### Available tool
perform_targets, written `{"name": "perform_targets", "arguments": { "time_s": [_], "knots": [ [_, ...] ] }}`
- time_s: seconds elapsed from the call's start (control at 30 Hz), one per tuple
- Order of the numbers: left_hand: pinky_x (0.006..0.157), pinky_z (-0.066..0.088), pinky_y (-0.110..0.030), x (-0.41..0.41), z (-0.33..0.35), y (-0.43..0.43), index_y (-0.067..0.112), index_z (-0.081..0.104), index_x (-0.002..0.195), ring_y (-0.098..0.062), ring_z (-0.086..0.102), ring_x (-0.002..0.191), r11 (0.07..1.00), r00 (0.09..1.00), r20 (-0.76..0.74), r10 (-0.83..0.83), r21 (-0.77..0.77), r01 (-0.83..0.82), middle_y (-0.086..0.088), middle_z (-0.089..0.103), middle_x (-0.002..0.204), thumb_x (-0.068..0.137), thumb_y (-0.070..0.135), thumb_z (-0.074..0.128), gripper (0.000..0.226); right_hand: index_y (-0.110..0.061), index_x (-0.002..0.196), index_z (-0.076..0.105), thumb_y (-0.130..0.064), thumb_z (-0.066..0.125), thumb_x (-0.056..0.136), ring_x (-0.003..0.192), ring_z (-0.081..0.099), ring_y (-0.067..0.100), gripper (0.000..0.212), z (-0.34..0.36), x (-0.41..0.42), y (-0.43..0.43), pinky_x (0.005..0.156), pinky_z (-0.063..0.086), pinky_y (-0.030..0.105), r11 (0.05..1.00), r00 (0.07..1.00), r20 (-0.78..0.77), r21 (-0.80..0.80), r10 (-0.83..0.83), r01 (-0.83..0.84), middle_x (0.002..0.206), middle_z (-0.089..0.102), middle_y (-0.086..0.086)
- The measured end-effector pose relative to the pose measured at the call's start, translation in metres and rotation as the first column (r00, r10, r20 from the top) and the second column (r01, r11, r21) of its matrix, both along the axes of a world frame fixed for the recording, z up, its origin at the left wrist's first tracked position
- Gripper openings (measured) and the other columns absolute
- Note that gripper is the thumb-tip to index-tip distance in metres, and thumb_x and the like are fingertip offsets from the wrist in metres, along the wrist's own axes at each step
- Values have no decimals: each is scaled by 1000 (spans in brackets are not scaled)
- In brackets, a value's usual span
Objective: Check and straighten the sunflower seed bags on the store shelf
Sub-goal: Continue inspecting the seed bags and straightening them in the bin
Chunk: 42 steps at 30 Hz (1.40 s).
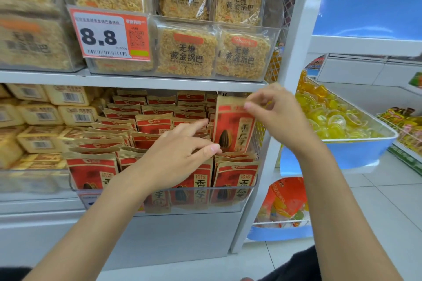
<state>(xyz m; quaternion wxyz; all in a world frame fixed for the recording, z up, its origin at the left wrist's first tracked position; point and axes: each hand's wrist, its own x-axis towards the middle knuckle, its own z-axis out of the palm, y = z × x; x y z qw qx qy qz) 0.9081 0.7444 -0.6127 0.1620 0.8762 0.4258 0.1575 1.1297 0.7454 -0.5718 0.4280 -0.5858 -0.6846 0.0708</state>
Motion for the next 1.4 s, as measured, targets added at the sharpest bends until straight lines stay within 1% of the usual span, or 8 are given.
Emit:
{"name": "perform_targets", "arguments": {
  "time_s": [0.07, 0.17, 0.37, 0.5, 0.67, 0.83, 1.0, 1.4],
  "knots": [
    [117, 18, -42, -1, 0, 1, 47, 62, 124, -2, 15, 145, 1000, 998, 67, 13, -2, -13, 22, 18, 160, 98, 56, 29, 43, -23, 88, 61, -14, 60, 95, 80, 54, 5, 11, 8, -2, -2, 74, 44, 16, 980, 973, -228, 196, 31, 15, 92, 57, -3],
    [103, 32, -18, -4, 4, 2, 40, 64, 123, 8, 39, 129, 998, 902, 427, 68, -42, -56, 18, 44, 144, 101, 43, 39, 33, -24, 90, 52, -12, 52, 97, 70, 53, 0, 13, 16, -11, -7, 65, 45, 18, 887, 799, -588, 428, 128, 172, 81, 56, -6],
    [84, 56, -27, -12, 20, 2, 21, 61, 106, -8, 68, 94, 964, 529, 806, 264, -231, -129, 3, 69, 108, 104, 27, 44, 19, -22, 93, 55, -7, 54, 98, 66, 64, 7, 16, 23, -47, -12, 57, 51, 25, 942, 652, -733, 325, 196, 81, 77, 66, -3],
    [63, 56, -22, -21, 29, -5, 15, 68, 101, -16, 73, 77, 907, 601, 726, 336, -420, 0, -3, 76, 90, 95, 52, 43, 45, -20, 101, 55, -8, 58, 96, 59, 67, 10, 13, 9, -71, -7, 56, 53, 30, 985, 572, -803, 161, 166, -60, 66, 69, -4],
    [67, 57, -25, -22, 23, -7, 15, 69, 101, -16, 74, 74, 921, 637, 707, 306, -388, -12, 0, 77, 87, 91, 51, 51, 42, -15, 89, 65, -27, 62, 94, 63, 66, 9, 14, -1, -83, -5, 57, 51, 21, 982, 499, -862, -7, 89, -187, 68, 70, -5],
    [78, 56, -31, -25, 23, -8, 17, 71, 100, -18, 74, 79, 904, 687, 667, 287, -426, 35, -1, 77, 90, 92, 53, 46, 45, -18, 69, 64, -32, 62, 94, 66, 65, 15, 29, -5, -72, -7, 62, 51, 24, 982, 586, -805, -29, 87, -186, 67, 69, 1],
    [73, 56, -33, -25, 28, -8, 13, 73, 94, -23, 73, 77, 902, 488, 789, 374, -432, 7, -8, 77, 89, 100, 43, 47, 40, -14, 96, 69, -32, 65, 85, 78, 71, 16, 21, -5, -76, -14, 68, 59, 30, 894, 600, -753, -37, 269, -447, 86, 75, 2],
    [74, 60, -36, -21, 25, -9, 15, 75, 97, -25, 74, 83, 912, 254, 876, 409, -405, -71, -8, 77, 92, 100, 40, 48, 37, -16, 113, 67, -17, 68, 88, 95, 72, 18, 25, -15, -88, -22, 77, 60, 35, 790, 665, -650, -158, 368, -592, 104, 75, 1]
  ]
}}
